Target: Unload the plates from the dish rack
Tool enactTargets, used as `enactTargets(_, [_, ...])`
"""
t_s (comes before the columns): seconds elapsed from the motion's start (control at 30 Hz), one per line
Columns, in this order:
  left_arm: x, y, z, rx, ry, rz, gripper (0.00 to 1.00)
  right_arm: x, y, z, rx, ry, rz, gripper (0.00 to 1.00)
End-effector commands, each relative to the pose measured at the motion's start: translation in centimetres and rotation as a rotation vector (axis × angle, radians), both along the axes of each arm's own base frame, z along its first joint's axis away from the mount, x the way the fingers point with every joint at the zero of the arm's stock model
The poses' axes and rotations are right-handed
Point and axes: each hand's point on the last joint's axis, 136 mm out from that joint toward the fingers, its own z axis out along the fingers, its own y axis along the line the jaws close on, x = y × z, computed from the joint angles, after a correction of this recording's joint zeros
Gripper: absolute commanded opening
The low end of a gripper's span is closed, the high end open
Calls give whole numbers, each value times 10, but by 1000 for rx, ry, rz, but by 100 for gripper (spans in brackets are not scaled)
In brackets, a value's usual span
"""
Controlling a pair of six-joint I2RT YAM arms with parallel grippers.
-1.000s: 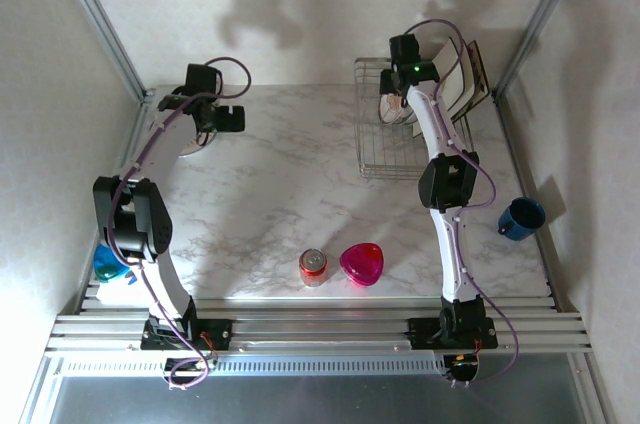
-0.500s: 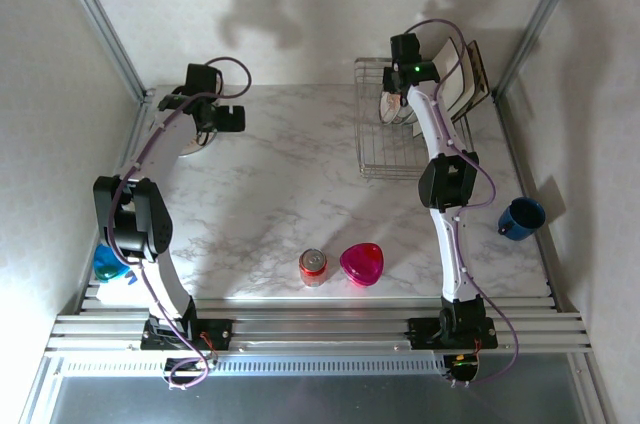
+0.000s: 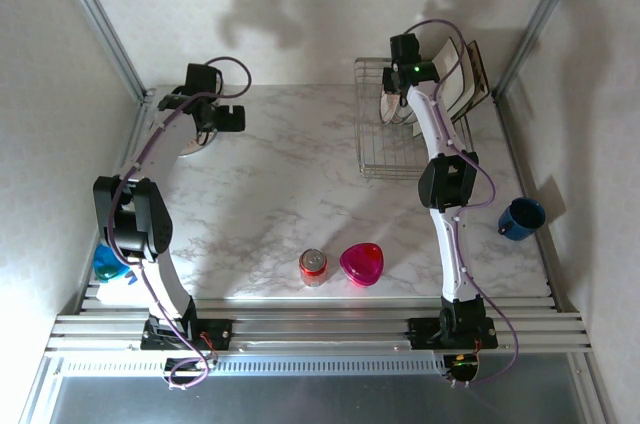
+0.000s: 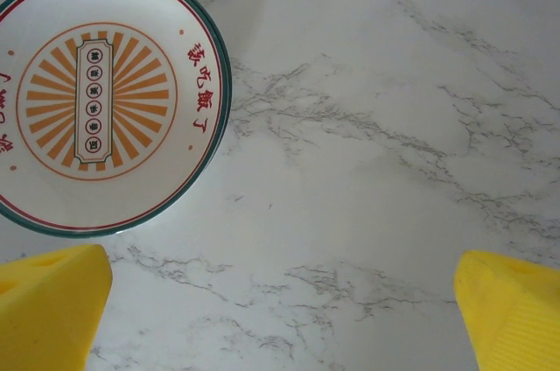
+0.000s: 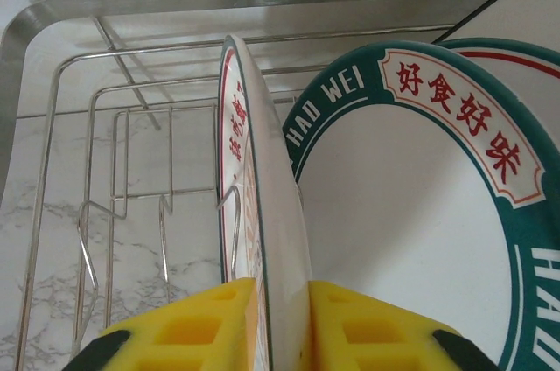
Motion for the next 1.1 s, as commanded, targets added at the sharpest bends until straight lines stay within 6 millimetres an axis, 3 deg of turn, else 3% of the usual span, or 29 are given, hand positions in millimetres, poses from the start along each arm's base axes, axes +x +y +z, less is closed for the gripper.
enactTargets(0.0, [-3, 5, 6, 16, -6, 7, 100, 0, 9, -10, 0, 15, 15, 19])
enactTargets(0.47, [-9, 8, 3, 17, 8, 24, 100, -5, 10, 13, -6, -15, 16, 3])
enactTargets(0.83, [-13, 8, 9, 8, 0, 30, 100, -15, 8, 67, -22, -98, 20, 0])
enactTargets(1.07, [-16, 8, 14, 6, -10, 30, 100, -29, 9, 111, -32, -162, 31, 0])
